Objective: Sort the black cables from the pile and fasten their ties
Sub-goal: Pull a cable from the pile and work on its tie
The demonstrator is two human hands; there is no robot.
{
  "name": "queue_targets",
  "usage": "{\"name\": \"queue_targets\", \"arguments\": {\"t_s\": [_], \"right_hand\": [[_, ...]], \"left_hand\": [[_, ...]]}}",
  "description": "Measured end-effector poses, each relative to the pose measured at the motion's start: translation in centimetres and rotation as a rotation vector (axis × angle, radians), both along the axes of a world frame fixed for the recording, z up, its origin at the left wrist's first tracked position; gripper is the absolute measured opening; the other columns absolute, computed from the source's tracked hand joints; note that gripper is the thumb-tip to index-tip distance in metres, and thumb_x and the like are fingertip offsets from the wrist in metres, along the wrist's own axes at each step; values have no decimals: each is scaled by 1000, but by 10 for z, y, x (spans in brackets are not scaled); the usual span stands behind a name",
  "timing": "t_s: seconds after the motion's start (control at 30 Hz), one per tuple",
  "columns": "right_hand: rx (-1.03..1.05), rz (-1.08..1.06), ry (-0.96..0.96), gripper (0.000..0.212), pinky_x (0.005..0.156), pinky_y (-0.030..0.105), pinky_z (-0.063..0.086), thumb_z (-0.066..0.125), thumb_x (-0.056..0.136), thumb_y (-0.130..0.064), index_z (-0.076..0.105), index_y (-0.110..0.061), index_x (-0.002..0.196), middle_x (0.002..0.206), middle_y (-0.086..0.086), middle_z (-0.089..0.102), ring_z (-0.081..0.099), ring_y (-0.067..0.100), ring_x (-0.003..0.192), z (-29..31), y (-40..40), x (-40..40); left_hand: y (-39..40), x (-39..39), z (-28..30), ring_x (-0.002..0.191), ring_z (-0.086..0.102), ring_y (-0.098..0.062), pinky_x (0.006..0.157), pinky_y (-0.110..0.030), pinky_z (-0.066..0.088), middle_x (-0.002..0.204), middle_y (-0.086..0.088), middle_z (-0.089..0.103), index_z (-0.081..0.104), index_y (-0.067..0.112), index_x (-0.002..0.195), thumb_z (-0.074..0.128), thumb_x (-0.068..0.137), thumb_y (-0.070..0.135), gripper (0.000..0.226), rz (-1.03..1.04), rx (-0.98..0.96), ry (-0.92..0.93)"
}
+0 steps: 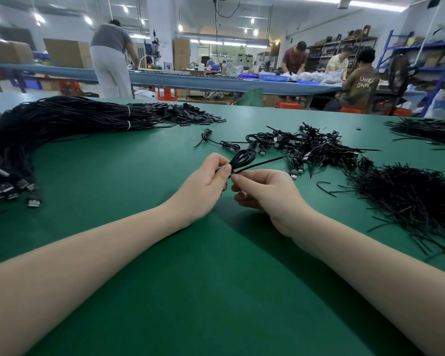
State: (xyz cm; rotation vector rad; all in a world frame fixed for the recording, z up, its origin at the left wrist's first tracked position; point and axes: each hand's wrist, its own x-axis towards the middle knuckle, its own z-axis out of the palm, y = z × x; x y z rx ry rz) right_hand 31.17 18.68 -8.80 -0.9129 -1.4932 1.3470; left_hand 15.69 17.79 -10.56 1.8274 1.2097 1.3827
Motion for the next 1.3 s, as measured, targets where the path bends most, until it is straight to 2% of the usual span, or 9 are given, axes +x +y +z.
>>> {"name": "queue_targets", "arguments": {"t_s": [0.1,0.23,0.33,0.43,0.7,1.03,1.13,1.2,1.3], "right_hand": [[-76,50,51,8,59,22,55,69,86,-15,70,-10,80,67,0,69,60,10,53,3,-1,1],[-174,95,88,7,58,21,55,69,84,-14,67,-9,81,69,0,69,62,9,54,7,1,4],[-245,160,92,10,58,22,54,71,78,-14,67,-8,85,69,0,68,61,9,54,11,3,9],[-322,224,128,17,58,24,55,70,71,-16,67,-8,85,69,2,68,61,10,53,14,6,13],[-287,226,97,22,57,22,55,74,65,-23,70,-11,83,71,1,69,62,10,54,13,4,12],[-314,211,127,18,57,22,54,73,69,-15,67,-9,84,69,1,69,62,10,54,11,6,13],[-163,111,21,4,57,21,53,71,81,-11,68,-12,79,66,-2,70,62,9,54,7,4,8],[78,-39,-156,12,60,22,53,70,85,-13,70,-18,75,65,-6,69,61,8,55,5,3,4],[380,-239,-356,11,63,22,51,70,84,-21,71,-25,74,68,-8,70,61,4,59,2,4,1]], "left_hand": [[-1,0,1,57,32,-12,58,-30,31,53,18,42,45,26,89,38,91,42,17,-17,-2,-12],[-1,0,3,52,33,-5,53,-19,32,52,19,43,44,21,90,39,98,36,18,-50,-33,-31],[-2,1,6,50,33,-2,51,-14,33,51,18,41,42,17,88,34,105,23,19,-92,-103,-102],[-3,2,11,47,29,-2,48,-12,30,50,17,34,38,15,87,31,105,21,21,-158,-173,-183],[-5,2,13,47,30,-2,48,-14,29,51,16,34,40,13,88,31,105,19,21,-168,-195,-214],[-7,4,13,45,29,-2,46,-12,29,49,15,34,38,14,88,29,106,20,20,-176,-232,-242],[-8,5,13,46,30,-1,47,-13,30,50,15,35,39,13,90,30,106,20,19,-142,-228,-224],[-9,6,14,45,32,-1,48,-12,32,53,14,37,41,13,90,30,106,22,20,-90,-227,-183],[-11,9,14,46,41,-3,49,-13,36,60,6,45,43,15,89,31,105,25,23,-26,-222,-125]]}}
